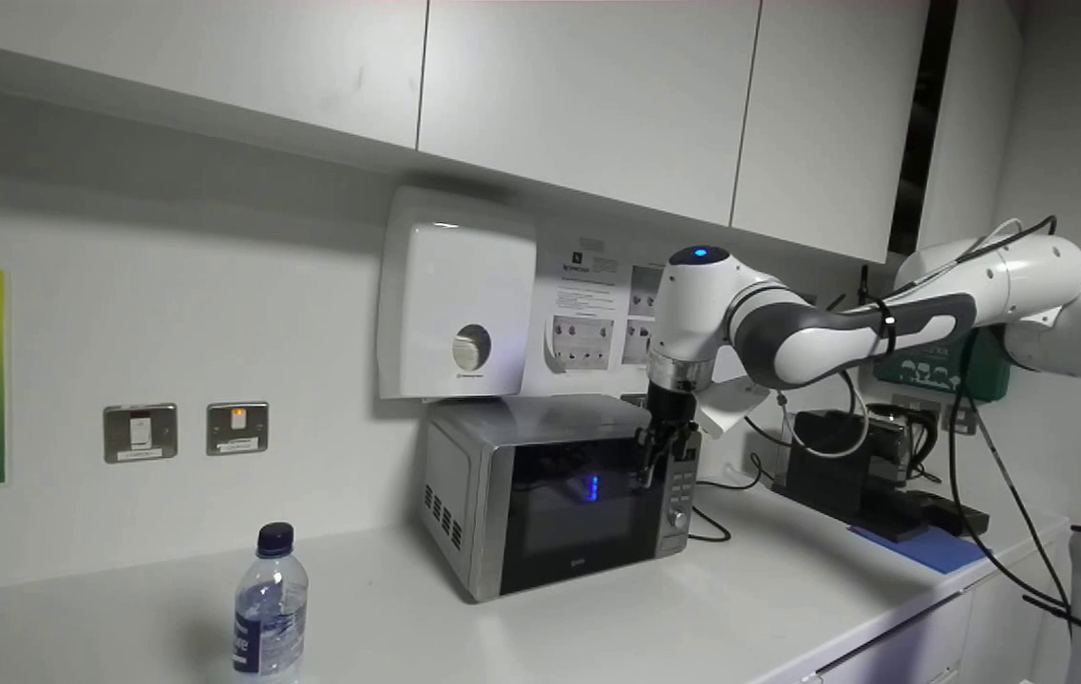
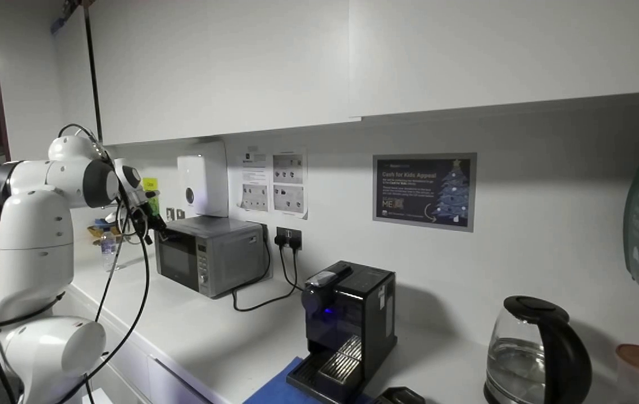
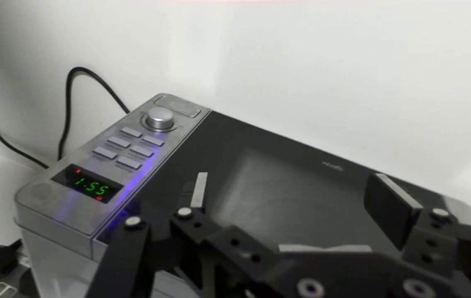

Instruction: Fully close the microwave

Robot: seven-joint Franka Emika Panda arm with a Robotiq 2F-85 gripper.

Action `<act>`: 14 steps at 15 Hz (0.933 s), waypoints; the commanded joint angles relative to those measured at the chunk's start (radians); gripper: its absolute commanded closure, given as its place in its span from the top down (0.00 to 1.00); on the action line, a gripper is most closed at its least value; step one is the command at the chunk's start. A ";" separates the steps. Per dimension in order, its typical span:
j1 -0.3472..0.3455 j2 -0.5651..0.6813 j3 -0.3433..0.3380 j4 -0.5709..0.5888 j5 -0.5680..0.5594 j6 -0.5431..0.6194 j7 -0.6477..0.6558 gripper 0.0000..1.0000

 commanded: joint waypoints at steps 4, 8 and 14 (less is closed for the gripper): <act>0.048 -0.031 0.037 0.074 0.101 -0.097 -0.177 1.00; 0.085 -0.056 0.050 0.109 0.091 -0.154 -0.255 1.00; 0.125 -0.158 0.068 0.092 0.054 -0.225 -0.299 1.00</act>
